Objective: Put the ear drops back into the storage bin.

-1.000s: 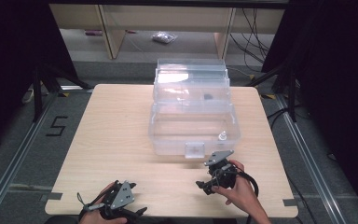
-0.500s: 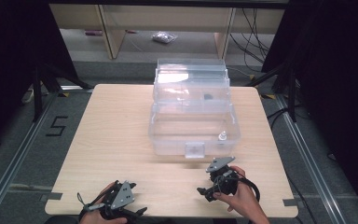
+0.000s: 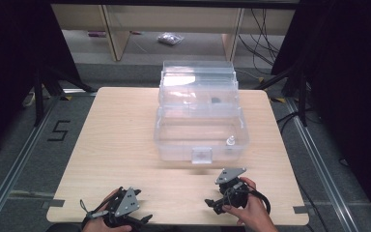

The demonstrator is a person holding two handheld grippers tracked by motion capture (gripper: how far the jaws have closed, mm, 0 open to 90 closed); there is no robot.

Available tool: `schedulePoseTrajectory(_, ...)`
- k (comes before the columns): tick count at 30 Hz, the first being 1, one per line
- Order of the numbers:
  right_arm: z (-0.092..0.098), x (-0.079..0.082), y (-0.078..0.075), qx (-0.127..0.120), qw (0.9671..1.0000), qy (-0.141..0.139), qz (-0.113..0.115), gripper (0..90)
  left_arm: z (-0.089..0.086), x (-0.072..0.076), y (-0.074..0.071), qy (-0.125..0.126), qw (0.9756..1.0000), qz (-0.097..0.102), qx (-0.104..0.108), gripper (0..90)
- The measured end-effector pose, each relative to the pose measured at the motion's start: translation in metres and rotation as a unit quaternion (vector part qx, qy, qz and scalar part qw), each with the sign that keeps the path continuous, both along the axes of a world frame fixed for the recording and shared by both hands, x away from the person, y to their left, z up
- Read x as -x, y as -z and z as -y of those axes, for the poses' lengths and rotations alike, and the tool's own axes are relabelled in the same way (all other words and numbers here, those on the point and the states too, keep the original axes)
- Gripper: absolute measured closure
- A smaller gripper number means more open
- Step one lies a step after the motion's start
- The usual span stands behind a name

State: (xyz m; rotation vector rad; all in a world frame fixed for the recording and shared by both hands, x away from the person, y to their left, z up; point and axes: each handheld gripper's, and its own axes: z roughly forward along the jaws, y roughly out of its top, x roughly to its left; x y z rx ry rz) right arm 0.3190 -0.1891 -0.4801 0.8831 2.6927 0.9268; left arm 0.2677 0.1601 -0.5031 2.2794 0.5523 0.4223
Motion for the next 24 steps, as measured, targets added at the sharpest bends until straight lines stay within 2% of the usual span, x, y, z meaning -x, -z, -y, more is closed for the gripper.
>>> schedulePoseTrajectory(2,0.002,0.001,0.000,0.004,0.9999,-0.009,-0.004,19.5,0.000,0.000,0.000,0.000,1.0000,0.000,0.000,15.1)
schedulePoseTrajectory(3,0.002,0.003,-0.001,0.007,0.9999,-0.001,-0.010,19.5,0.000,0.000,0.000,0.000,1.0000,0.000,0.000,15.1)
schedulePoseTrajectory(4,0.001,0.004,0.001,0.001,1.0000,0.006,-0.007,19.5,0.000,0.000,0.000,0.000,1.0000,0.000,0.000,15.1)
schedulePoseTrajectory(5,0.003,0.003,0.001,-0.001,1.0000,-0.007,0.001,19.4,0.000,0.000,0.000,0.000,1.0000,0.000,0.000,15.1)
schedulePoseTrajectory(6,0.004,0.004,0.001,-0.002,1.0000,0.002,-0.008,19.4,0.000,0.000,0.000,0.000,1.0000,0.000,0.000,15.2)
schedulePoseTrajectory(7,0.006,0.004,0.001,0.001,1.0000,-0.005,-0.002,19.3,0.000,0.000,0.000,0.000,1.0000,0.000,0.000,15.1)
schedulePoseTrajectory(8,0.007,0.005,0.000,-0.001,1.0000,0.000,-0.005,19.3,0.000,0.000,0.000,0.000,1.0000,0.000,0.000,15.1)
schedulePoseTrajectory(9,0.008,0.005,0.001,-0.005,1.0000,-0.001,0.002,19.2,0.000,0.000,0.000,0.000,1.0000,0.000,0.000,15.2)
schedulePoseTrajectory(11,0.011,0.009,-0.001,-0.003,0.9999,0.011,-0.007,19.2,0.000,0.000,0.000,0.000,1.0000,0.000,0.000,15.2)
schedulePoseTrajectory(14,0.015,0.011,0.001,-0.006,0.9999,0.010,-0.004,19.2,0.000,-0.001,0.000,0.000,1.0000,0.002,-0.007,15.1)
schedulePoseTrajectory(16,0.016,0.010,0.004,-0.011,0.9999,0.007,0.003,19.2,0.000,0.000,0.000,-0.001,1.0000,0.003,-0.005,15.1)
schedulePoseTrajectory(19,0.020,0.012,0.005,-0.011,0.9999,0.009,-0.004,19.2,0.000,0.000,0.000,-0.002,1.0000,0.002,-0.004,15.1)
schedulePoseTrajectory(22,0.022,0.014,0.006,-0.019,0.9997,0.015,0.006,19.1,0.000,0.000,0.000,-0.002,1.0000,0.002,-0.004,15.1)
schedulePoseTrajectory(24,0.024,0.016,0.005,-0.019,0.9998,0.010,0.002,18.8,0.000,0.000,0.000,-0.001,1.0000,0.001,-0.003,15.1)
